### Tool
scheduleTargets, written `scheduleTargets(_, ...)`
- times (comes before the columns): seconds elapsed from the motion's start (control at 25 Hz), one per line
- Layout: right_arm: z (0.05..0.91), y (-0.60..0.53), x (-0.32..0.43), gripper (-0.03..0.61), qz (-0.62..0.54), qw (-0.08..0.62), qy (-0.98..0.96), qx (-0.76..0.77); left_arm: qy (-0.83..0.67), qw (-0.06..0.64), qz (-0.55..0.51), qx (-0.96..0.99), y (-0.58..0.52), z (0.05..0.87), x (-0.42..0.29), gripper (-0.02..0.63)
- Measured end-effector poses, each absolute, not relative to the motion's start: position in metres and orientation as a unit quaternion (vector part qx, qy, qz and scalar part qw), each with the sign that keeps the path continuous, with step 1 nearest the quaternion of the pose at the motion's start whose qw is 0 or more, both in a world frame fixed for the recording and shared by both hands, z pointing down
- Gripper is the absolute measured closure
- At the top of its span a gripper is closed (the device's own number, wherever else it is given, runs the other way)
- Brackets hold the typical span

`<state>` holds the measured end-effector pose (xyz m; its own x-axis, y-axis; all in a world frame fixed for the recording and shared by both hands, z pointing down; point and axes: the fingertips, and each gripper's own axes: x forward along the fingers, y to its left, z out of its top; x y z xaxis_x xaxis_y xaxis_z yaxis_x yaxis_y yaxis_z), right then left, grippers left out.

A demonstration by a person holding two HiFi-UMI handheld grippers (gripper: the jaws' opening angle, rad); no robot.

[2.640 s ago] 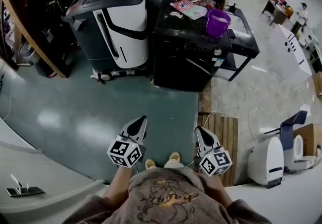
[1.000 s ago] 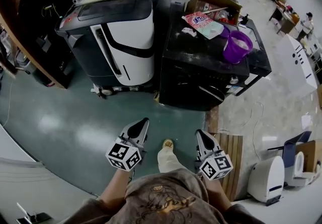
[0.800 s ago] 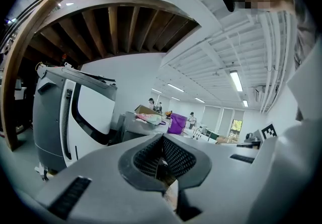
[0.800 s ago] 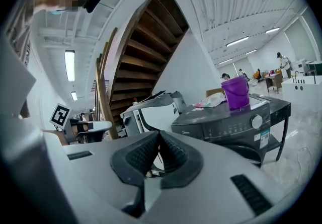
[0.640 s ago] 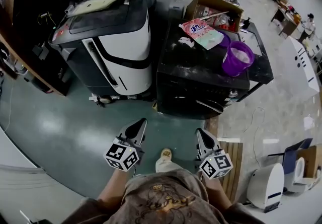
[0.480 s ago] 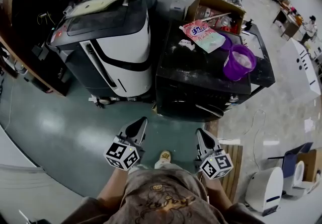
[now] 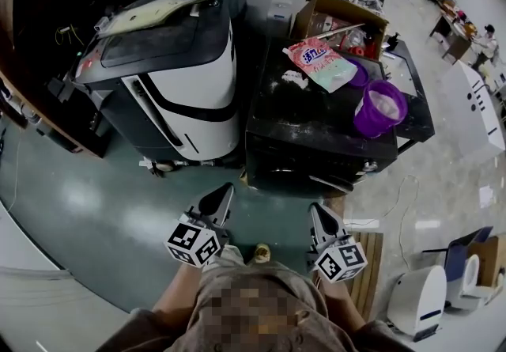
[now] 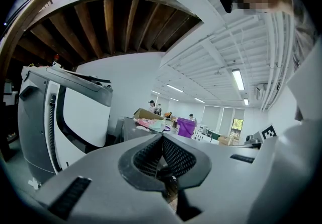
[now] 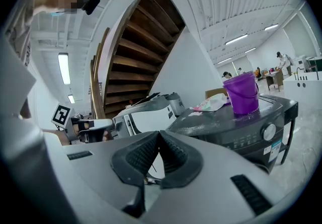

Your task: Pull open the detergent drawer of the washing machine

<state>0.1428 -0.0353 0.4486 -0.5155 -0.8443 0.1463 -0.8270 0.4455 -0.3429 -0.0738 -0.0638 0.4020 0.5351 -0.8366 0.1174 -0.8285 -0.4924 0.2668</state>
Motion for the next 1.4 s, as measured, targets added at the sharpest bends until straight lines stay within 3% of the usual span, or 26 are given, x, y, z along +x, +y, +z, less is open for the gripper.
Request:
scheduleTargets(0.6, 0.451, -0.069, 0.109, 0.553, -0.205, 0.091, 0.821, -0.525, -0.432, 0.155, 0.009, 0.888, -0.105, 0.411, -0.103, 0.591)
scheduleTargets(0.88, 0.469, -0.088, 0.095, 0.382, -0.269, 0.166, 0.808, -0.498, -0.429, 0.164, 0.012, 0.888, -0.116, 0.420, -0.112, 0.591)
scheduleTargets(1.12, 0.492, -0.112, 0.072, 0.206, -0.311, 0.191, 0.812, -0.456, -0.428, 0.165, 0.021, 0.888, -0.126, 0.424, -0.112, 0.591)
scheduleTargets(1.4, 0.531, -0.147, 0.049, 0.132, -0.365, 0.214, 0.805, -0.416, -0.427, 0.171, 0.025, 0.888, -0.133, 0.432, -0.116, 0.591)
